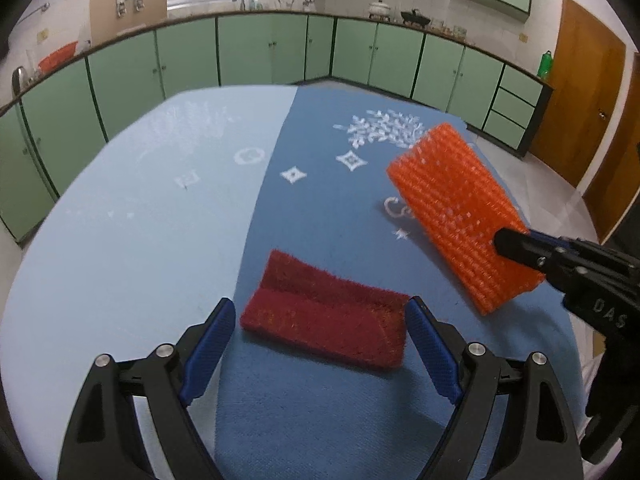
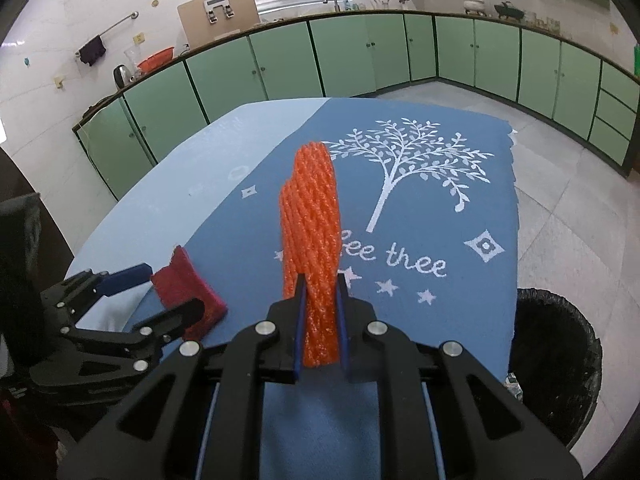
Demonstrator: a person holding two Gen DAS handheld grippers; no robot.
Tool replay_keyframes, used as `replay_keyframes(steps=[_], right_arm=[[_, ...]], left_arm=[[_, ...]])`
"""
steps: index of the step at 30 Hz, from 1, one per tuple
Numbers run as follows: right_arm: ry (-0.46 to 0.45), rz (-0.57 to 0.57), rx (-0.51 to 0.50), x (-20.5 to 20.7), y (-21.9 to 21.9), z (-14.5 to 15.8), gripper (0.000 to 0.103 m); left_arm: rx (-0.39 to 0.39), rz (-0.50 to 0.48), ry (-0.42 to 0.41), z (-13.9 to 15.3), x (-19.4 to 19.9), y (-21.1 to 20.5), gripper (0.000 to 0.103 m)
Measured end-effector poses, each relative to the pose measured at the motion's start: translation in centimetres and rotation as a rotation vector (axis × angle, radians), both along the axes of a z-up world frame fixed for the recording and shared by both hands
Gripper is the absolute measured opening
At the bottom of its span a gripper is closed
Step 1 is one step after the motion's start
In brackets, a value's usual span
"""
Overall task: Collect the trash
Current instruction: 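Lift the red cloth with the left gripper while the right carries the orange mesh to the bin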
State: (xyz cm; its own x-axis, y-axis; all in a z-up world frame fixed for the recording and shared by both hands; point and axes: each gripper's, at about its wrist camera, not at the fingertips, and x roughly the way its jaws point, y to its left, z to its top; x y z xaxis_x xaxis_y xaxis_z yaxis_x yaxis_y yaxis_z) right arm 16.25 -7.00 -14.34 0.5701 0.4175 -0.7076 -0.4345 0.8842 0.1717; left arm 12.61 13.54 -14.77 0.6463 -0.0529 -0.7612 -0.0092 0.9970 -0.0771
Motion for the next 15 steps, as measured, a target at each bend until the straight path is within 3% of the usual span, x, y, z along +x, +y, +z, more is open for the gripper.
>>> replay_keyframes(steps=[5, 15], right_arm=[[0.01, -0.004, -0.003, 0.2, 0.1, -0.3, 0.012], [0.018, -0.006, -0.005, 0.5, 0.2, -0.6, 0.012]], left_arm=[[-0.017, -0.02, 0.024, -0.7, 0.2, 0.0, 0.087], [0.048, -0.053, 0.036, -1.3, 0.5, -1.0, 0.096]])
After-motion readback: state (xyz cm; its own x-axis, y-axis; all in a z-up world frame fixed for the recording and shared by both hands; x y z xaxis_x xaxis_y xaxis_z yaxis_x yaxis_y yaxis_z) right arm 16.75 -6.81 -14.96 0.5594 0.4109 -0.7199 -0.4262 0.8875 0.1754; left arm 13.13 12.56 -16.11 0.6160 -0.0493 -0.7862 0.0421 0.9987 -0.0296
